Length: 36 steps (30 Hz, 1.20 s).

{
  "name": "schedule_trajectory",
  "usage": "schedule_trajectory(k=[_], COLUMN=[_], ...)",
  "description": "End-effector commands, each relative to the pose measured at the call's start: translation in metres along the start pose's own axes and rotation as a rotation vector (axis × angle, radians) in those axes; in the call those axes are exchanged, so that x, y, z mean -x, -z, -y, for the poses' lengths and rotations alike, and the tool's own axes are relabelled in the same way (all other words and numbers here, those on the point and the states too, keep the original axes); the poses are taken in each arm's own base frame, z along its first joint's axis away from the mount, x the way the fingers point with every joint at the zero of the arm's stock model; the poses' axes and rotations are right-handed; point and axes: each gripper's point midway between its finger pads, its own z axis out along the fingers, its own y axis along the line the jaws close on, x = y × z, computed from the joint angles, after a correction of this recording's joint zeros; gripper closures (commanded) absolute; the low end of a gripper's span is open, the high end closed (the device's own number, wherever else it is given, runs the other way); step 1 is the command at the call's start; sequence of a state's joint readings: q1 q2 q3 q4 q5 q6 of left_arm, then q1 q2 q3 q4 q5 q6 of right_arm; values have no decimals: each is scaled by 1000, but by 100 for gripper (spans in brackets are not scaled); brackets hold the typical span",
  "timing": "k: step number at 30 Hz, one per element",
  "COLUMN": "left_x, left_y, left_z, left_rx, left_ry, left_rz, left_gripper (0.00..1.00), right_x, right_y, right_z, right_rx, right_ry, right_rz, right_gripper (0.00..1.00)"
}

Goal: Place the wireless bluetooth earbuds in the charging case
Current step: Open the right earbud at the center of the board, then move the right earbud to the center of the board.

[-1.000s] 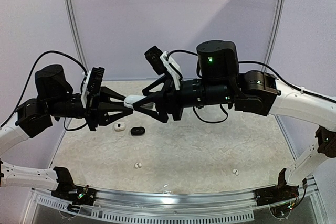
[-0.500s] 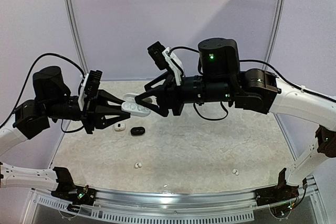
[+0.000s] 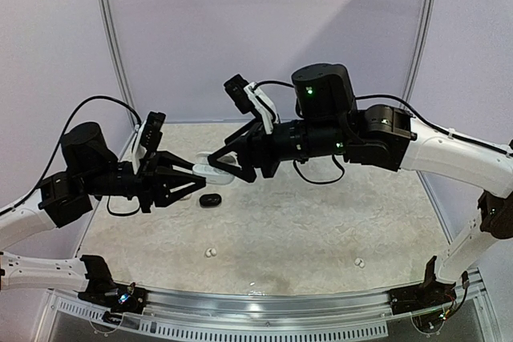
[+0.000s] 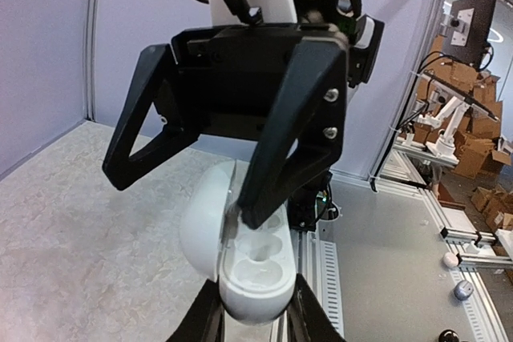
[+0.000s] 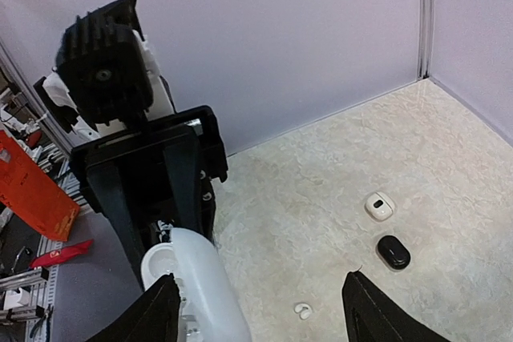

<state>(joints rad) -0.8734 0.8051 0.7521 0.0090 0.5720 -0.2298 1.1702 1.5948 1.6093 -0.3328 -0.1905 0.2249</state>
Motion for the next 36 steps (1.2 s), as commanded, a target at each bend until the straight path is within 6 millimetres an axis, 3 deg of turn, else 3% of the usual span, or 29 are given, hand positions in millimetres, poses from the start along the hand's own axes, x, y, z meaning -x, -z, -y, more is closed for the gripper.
schedule_trajectory(k=[1, 5, 8, 9, 11, 14, 16, 18, 23, 26, 29, 33, 36], left_x=[3, -2, -6, -7, -8, -8, -8, -9, -8, -8, -7, -7, -5], left_y=[4, 7, 10, 12, 14, 16, 17, 17, 16, 15, 16, 15, 15], left_z=[-13, -26, -31, -32, -34, -32, -29, -28, -28, -28, -27, -28, -27], left_rx=[41, 85, 108, 115, 125, 121, 108, 107, 98, 94, 93, 93, 92], left_ry=[64, 85, 94, 98, 94, 77, 63, 58, 54, 53, 52, 52, 50], left_rz=[37, 40, 40, 42, 47, 52, 52, 52, 52, 53, 55, 54, 56], left_gripper=[100, 100, 100, 100, 100, 100, 100, 100, 100, 100, 100, 100, 100], right_x=[35, 56, 45, 32, -2, -100, -168, -221, -323, -360, -379, -374, -376], right_y=[13, 44, 77, 87, 123, 175, 209, 228, 233, 248, 249, 217, 208], right_z=[-13, 5, 50, 75, 115, 170, 183, 183, 170, 168, 167, 166, 167], right_rx=[82, 8, -213, -324, -518, -849, -1003, -1069, -1075, -1152, -1149, -990, -959], right_ry=[-23, -74, -168, -211, -363, -574, -704, -794, -949, -971, -1007, -1000, -955], right_rz=[105, 182, 187, 174, 154, -6, -114, -195, -417, -535, -549, -516, -592], right_gripper=[29, 28, 30, 31, 33, 42, 52, 59, 61, 65, 70, 69, 69])
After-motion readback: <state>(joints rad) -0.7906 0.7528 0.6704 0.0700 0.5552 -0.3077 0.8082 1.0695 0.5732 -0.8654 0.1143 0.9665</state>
